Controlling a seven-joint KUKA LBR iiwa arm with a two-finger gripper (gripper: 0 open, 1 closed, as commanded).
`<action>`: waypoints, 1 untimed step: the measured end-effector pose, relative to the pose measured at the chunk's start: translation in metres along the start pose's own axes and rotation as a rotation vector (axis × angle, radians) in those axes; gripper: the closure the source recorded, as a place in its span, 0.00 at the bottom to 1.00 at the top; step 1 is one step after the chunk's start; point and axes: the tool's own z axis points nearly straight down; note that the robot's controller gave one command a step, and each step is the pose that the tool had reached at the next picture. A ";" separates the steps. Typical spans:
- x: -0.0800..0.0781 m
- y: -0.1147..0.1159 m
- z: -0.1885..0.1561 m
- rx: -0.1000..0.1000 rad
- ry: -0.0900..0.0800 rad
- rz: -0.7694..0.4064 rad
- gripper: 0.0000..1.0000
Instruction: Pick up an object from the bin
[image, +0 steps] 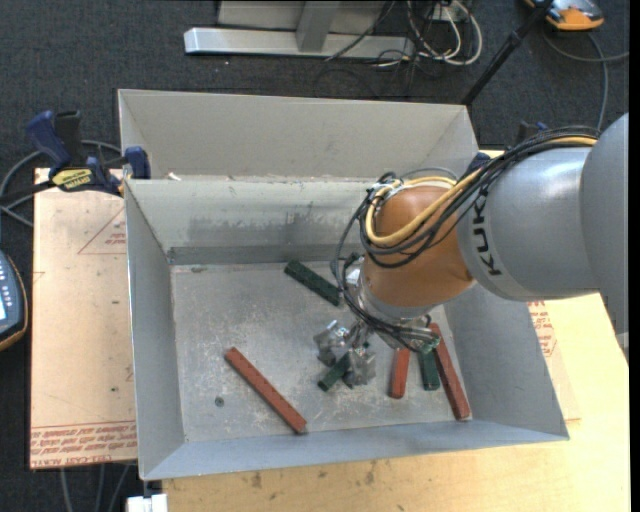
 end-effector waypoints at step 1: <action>-0.007 0.018 -0.142 0.005 -0.007 -0.027 1.00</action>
Offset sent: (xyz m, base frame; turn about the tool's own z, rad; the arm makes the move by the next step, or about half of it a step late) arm -0.0078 0.0165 0.1375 -0.0289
